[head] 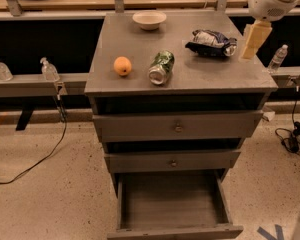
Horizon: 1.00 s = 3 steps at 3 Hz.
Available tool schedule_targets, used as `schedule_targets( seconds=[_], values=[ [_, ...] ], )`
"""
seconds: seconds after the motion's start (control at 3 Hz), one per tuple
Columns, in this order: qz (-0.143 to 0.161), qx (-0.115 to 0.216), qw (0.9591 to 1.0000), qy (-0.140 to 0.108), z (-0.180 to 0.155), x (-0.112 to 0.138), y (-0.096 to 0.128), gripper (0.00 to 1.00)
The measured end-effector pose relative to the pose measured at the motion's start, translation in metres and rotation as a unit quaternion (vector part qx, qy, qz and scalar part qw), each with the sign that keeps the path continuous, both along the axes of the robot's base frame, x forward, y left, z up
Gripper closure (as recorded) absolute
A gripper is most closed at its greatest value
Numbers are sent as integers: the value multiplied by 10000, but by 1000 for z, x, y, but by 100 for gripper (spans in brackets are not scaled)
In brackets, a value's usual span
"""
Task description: Place blue chip bag into bottom drawer
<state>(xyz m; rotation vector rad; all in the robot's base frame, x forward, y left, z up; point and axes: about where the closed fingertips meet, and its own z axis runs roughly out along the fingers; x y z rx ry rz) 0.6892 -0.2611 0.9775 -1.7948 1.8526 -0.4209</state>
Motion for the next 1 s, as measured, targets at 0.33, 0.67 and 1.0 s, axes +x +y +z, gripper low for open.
schedule_targets(
  seconds=[0.33,0.67,1.0],
  values=[
    [0,504,9966,-647,10,61,8,0],
    [-225,606,9919,-1096,20,104,10,17],
    [-552,630,9901,-1122,6,130,6,41]
  ],
)
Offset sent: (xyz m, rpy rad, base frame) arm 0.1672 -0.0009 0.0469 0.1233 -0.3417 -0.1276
